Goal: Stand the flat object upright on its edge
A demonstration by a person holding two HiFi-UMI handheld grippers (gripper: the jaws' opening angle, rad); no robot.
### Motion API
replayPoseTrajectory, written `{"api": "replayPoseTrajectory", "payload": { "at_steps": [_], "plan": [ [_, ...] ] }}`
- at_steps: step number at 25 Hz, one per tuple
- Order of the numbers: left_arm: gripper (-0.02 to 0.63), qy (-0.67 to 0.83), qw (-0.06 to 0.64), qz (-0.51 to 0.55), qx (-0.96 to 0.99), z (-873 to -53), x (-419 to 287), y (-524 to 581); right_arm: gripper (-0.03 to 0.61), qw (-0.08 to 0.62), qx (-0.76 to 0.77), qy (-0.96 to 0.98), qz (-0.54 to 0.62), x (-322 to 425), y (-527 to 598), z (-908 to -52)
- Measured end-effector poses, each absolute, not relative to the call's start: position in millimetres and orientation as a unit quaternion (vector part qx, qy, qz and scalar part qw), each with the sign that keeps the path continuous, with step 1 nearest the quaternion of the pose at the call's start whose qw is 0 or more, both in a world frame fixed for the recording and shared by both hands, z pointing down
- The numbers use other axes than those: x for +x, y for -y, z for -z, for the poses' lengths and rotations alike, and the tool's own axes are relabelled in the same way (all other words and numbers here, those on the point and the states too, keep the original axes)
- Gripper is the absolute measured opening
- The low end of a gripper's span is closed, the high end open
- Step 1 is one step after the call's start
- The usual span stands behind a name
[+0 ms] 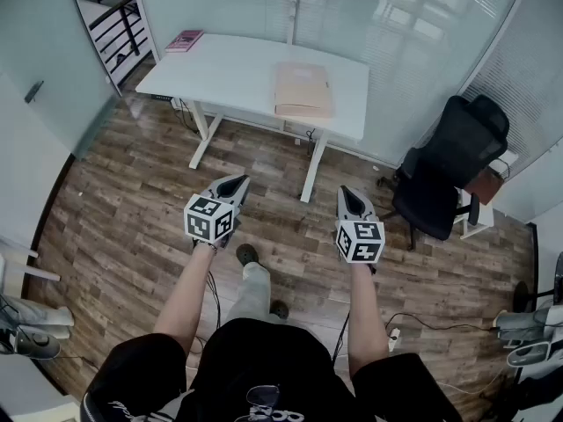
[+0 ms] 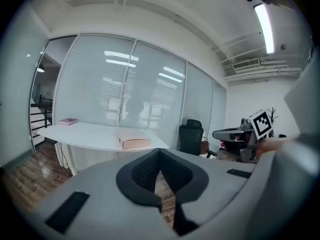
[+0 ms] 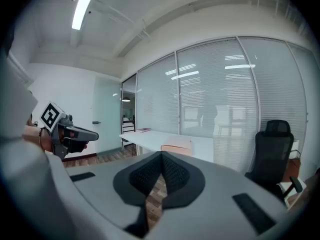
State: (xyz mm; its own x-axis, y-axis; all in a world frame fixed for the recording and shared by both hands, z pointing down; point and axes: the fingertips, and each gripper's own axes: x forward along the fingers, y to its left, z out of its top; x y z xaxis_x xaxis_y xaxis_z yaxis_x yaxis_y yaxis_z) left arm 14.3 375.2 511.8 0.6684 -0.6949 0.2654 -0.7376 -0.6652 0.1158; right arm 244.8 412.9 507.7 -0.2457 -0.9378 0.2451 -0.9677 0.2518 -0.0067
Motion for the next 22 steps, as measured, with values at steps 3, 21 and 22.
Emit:
{"api": "replayPoseTrajectory", "payload": {
  "at_steps": [3,21,22],
  "plan": [
    [0.02,0.389,0.109,-0.104,0.909,-514.7,15.9,-379.3,0.023,0.096,0.609,0.784,-0.079,245.3,-416.8,-508.8],
    [0.02,0.411,0.094,-0.101,0.901,-509.7,18.2,-335.9,0.023,0.094,0.61,0.781,-0.093,255.0,-378.3,-517.6],
    [0.02,0.411,0.095,-0.102,0.901,-510.4,19.7,-332.0,0.023,0.095,0.61,0.781,-0.094,256.4,-375.0,-517.9]
  ]
}}
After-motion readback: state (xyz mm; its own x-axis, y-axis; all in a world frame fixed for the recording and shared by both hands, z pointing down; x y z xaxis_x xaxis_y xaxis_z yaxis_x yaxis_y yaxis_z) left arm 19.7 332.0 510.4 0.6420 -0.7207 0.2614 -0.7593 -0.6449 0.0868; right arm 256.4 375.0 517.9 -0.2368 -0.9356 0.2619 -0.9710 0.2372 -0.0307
